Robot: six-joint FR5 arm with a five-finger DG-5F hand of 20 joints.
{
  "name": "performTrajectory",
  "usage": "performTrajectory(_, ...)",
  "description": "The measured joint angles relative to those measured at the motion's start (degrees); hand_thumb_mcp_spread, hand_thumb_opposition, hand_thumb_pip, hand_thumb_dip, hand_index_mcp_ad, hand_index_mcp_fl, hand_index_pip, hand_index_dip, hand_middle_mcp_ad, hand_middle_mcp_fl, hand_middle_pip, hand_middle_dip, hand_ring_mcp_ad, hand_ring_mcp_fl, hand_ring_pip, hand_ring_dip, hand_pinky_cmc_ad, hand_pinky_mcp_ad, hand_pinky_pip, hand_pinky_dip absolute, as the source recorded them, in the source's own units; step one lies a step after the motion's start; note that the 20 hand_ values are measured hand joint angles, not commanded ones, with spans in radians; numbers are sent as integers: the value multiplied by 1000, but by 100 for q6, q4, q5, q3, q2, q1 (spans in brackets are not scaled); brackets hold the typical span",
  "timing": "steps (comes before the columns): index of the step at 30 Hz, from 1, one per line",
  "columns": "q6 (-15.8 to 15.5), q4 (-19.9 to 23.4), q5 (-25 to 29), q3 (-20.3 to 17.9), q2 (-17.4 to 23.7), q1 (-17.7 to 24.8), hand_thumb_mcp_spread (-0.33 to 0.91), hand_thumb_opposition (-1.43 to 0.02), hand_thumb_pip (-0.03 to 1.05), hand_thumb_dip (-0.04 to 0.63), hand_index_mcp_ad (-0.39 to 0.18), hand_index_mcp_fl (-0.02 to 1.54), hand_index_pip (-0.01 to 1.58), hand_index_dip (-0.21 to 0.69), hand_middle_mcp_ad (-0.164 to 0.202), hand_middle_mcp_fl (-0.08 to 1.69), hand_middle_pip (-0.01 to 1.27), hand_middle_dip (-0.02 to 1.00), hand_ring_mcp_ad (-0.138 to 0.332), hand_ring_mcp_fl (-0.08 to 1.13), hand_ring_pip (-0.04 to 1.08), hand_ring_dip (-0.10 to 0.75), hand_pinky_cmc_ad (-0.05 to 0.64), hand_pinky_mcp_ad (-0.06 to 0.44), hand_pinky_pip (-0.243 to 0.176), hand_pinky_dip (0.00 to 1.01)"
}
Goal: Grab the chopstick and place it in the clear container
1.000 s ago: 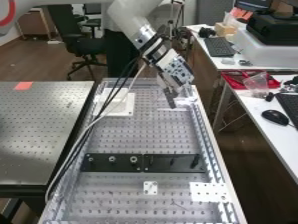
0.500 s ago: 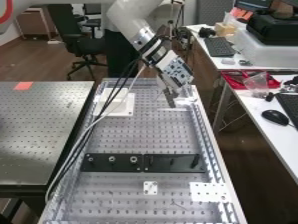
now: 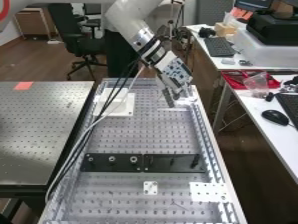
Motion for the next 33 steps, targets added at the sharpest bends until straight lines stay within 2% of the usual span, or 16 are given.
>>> performTrajectory(1,-5,-16,4,9,3,0,524,-927,731,272,-93,620,1229,3,72,777,775,602,12,588,218,456,405,278,-37,663)
performTrajectory(3,-13,-28,6,13,7,-1,517,-899,735,290,-93,609,1232,0,68,785,775,599,17,579,215,449,403,278,-44,670)
performTrajectory(8,-47,-41,-32,25,25,3,515,-883,709,290,-93,571,1197,3,72,763,780,595,23,538,220,450,403,278,-44,682)
performTrajectory(10,-54,-63,-20,33,38,8,517,-885,709,290,-93,553,1190,0,68,737,773,581,17,531,215,436,401,278,-61,696)
performTrajectory(22,-90,-59,37,-40,159,14,506,-852,709,290,-89,522,1189,3,68,709,784,585,24,510,244,431,396,281,-61,723)
performTrajectory(26,-96,73,86,-218,340,4,501,-852,709,290,-89,501,1176,0,72,709,782,571,33,518,253,424,396,279,-70,745)
performTrajectory(33,-67,414,241,-851,864,-46,499,-850,702,290,-87,503,1176,0,68,714,803,569,38,485,265,422,396,279,-75,756)
